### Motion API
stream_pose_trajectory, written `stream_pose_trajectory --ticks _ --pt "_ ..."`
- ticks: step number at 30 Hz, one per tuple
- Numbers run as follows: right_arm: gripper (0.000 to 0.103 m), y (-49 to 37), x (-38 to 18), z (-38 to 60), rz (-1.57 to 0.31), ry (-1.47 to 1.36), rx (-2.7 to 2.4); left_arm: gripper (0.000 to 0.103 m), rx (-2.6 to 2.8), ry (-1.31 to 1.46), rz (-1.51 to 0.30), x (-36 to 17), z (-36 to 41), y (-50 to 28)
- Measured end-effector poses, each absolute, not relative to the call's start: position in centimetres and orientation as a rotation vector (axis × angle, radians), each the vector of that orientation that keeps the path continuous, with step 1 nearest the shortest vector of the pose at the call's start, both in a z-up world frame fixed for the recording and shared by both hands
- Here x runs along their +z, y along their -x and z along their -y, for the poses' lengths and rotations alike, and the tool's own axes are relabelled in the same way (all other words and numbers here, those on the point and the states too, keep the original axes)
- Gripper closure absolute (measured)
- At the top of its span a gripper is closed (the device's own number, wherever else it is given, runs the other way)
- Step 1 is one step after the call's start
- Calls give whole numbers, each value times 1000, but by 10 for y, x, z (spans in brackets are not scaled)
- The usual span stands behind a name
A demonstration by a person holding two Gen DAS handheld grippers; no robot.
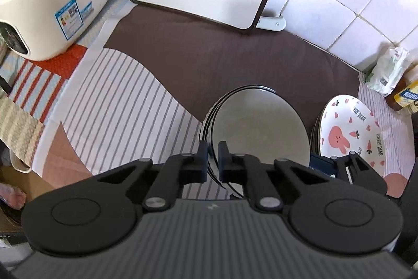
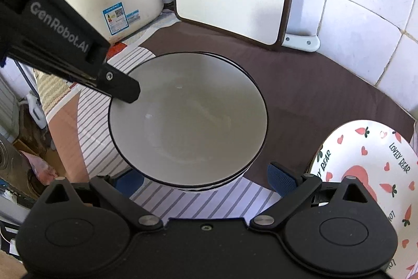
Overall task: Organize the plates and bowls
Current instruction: 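Lower the held bowl into the nested bowls and open the left tool, then grasp the rim of the nested bowl stack with the right tool and lift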
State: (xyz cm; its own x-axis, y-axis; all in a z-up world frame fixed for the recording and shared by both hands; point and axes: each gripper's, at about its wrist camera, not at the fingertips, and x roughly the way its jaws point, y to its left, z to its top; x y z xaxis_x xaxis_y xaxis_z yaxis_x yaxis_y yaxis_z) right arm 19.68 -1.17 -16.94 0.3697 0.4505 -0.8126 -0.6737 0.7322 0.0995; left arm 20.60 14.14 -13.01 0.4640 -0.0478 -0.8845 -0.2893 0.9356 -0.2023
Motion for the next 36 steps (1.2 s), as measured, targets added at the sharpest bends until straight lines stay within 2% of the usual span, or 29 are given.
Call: stream_pose_trajectory --ticks 7,12,14,16,21,25,28,31,36 --pt "2 -188 -162 10 -900 304 725 97 158 355 -1066 -134 -139 -201" --pt "2 -173 -150 23 -856 270 729 92 129 402 -1025 -124 -142 -192" --pt "2 -161 -147 33 -804 235 741 76 103 418 -962 -122 -145 -184" --pt "2 -146 -150 46 -740 176 748 65 80 438 -916 -124 -148 -173" --pt "2 -130 -177 56 -727 87 698 62 42 451 -905 -132 -153 -160" --pt "2 -130 -199 45 -731 107 676 51 3 442 -889 -135 -157 -157" --pt "4 -130 -212 36 -696 141 625 46 4 441 -949 -149 -162 -168" --pt "6 -131 -221 19 -640 246 592 45 -21 488 -1017 -166 -170 -182" --pt "5 -144 -229 6 -651 215 590 45 -89 489 -1041 -173 -172 -201"
